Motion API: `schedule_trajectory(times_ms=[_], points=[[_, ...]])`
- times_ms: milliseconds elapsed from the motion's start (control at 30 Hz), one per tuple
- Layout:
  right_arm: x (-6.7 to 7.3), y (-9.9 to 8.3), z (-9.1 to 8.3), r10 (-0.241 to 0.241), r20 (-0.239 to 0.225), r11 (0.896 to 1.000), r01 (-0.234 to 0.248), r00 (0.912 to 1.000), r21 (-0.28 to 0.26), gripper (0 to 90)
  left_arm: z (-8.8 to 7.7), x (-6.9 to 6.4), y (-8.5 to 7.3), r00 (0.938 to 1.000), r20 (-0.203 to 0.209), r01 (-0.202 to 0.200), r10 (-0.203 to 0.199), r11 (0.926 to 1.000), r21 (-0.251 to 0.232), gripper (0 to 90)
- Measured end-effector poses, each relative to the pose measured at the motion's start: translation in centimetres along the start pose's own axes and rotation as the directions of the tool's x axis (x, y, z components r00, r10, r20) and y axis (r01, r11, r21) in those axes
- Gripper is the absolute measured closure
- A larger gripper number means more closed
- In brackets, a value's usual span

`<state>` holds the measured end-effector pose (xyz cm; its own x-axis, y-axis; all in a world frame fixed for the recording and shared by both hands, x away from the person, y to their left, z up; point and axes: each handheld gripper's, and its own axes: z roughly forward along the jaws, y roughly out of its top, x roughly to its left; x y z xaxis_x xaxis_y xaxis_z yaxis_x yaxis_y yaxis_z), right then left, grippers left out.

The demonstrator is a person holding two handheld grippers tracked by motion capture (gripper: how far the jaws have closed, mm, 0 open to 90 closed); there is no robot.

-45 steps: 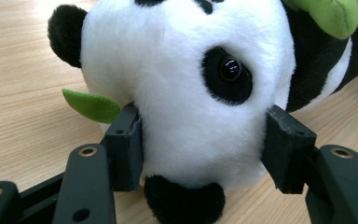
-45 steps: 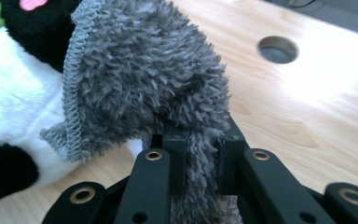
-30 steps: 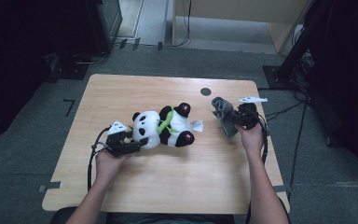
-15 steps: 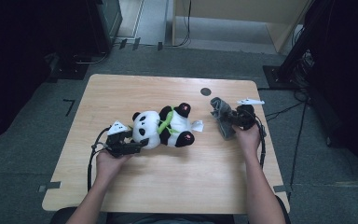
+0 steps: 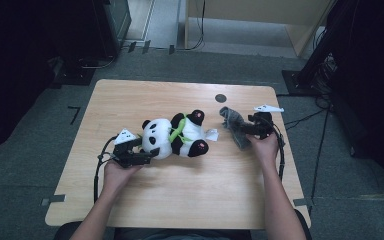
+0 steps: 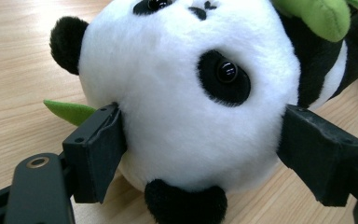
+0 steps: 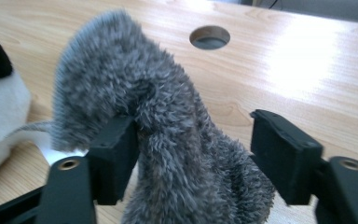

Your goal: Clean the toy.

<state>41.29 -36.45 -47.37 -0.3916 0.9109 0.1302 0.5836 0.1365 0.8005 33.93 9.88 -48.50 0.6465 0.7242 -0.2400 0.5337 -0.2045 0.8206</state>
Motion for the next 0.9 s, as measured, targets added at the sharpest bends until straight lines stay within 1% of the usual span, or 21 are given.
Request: schedule_trajectory(times_ms=[100,167,200,233,333,400,500,567,633,767,833,900], points=[[0.4,0.2,-0.3,-0.003,-0.008,1.000,0.003,1.0000,-0.015,27.4,0.0,0.0,0.0,1.0000,0.006,0.005,-0.005,1.0000,0.001,17.2],[0.7,0.3,-0.5,-0.007,-0.020,1.000,0.007,0.9998,-0.020,27.3,0.0,0.1,0.0,1.0000,0.007,0.004,-0.004,1.0000,0.000,17.2],[1.1,0.3,-0.7,-0.010,-0.031,1.000,0.010,0.9995,-0.019,27.3,0.0,0.1,0.0,1.0000,0.007,0.002,-0.002,1.0000,0.000,17.2],[1.1,0.3,-0.7,-0.010,-0.031,1.000,0.010,0.9995,-0.019,27.3,0.0,0.1,0.0,1.0000,0.007,0.002,-0.002,1.0000,0.000,17.2],[1.8,0.2,-1.0,-0.032,-0.038,0.999,0.031,0.9988,-0.022,27.6,0.1,0.1,0.0,1.0000,0.007,-0.002,0.002,1.0000,-0.002,17.3],[2.1,0.1,-1.2,-0.040,-0.038,0.999,0.039,0.9985,-0.026,27.8,0.1,0.1,-0.1,0.9999,0.005,-0.012,0.012,0.9999,-0.007,17.2],[2.6,0.1,-1.7,-0.041,-0.047,0.999,0.039,0.9981,-0.028,27.9,0.2,0.1,-0.2,0.9993,-0.003,-0.037,0.037,0.9993,-0.009,17.2],[2.9,0.0,-2.1,-0.044,-0.052,0.999,0.042,0.9977,-0.035,27.8,0.3,0.2,-0.1,0.9994,0.000,-0.033,0.033,0.9994,-0.013,17.3],[3.3,-0.1,-2.4,-0.048,-0.055,0.998,0.046,0.9973,-0.035,27.8,0.3,0.2,-0.1,0.9998,0.005,-0.020,0.020,0.9997,-0.017,17.3],[4.4,-0.3,-3.0,-0.061,-0.062,0.997,0.058,0.9962,-0.042,27.7,0.3,0.2,-0.1,0.9997,0.004,-0.025,0.025,0.9995,-0.018,17.4],[4.9,-0.3,-3.3,-0.064,-0.067,0.997,0.062,0.9957,-0.037,27.2,0.3,0.3,-0.1,0.9996,0.004,-0.028,0.028,0.9994,-0.019,17.4],[5.6,-0.4,-3.7,-0.069,-0.067,0.997,0.066,0.9953,-0.048,26.9,0.3,0.3,-0.1,0.9996,0.005,-0.027,0.027,0.9995,-0.020,17.4]])
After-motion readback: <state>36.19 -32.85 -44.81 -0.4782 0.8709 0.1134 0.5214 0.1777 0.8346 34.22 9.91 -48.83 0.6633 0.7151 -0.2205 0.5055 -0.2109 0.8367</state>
